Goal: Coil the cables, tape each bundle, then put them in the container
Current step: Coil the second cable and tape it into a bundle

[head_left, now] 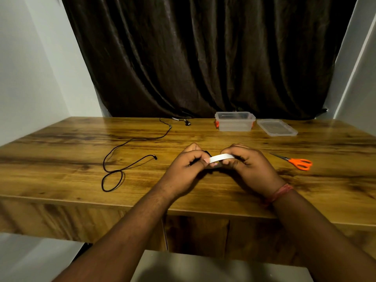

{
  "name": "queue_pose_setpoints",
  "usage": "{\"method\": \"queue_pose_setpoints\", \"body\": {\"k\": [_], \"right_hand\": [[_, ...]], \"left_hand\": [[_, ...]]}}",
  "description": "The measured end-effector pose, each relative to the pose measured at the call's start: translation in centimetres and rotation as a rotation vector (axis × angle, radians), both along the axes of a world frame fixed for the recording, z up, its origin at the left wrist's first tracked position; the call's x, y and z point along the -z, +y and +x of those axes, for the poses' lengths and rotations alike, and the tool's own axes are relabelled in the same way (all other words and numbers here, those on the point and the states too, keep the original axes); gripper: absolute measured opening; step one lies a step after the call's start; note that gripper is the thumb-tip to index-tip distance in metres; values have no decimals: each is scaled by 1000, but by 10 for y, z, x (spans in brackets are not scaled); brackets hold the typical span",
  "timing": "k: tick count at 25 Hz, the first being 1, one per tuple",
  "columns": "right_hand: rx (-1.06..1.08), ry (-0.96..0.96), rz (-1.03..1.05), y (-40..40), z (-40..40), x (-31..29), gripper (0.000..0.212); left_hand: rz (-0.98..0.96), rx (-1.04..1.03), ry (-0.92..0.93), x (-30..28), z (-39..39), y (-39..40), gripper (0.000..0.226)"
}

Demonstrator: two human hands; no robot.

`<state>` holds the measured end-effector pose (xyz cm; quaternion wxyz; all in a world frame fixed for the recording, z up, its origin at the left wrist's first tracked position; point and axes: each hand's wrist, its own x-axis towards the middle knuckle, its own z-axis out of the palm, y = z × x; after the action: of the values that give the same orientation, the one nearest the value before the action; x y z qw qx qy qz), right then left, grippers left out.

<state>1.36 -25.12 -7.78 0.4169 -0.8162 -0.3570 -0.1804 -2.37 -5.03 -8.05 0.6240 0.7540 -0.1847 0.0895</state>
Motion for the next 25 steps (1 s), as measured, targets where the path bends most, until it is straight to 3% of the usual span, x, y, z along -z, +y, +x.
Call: {"method": "queue_pose_setpoints", "body": {"k": [6,12,18,25], "right_hand": [[-111,296,203,-1,-1,4,11],[-35,165,15,6,-6,4,11],[-80,224,146,0,-5,3,13],[-85,213,151,1,-7,1,13]], "left_hand": [[10,-5,25,3,3,2,18],[387,-95,-188,0,-1,-3,16],[346,-88,-173,0,-3,-4,18],[279,-44,-128,1,-2,-3,25]]}}
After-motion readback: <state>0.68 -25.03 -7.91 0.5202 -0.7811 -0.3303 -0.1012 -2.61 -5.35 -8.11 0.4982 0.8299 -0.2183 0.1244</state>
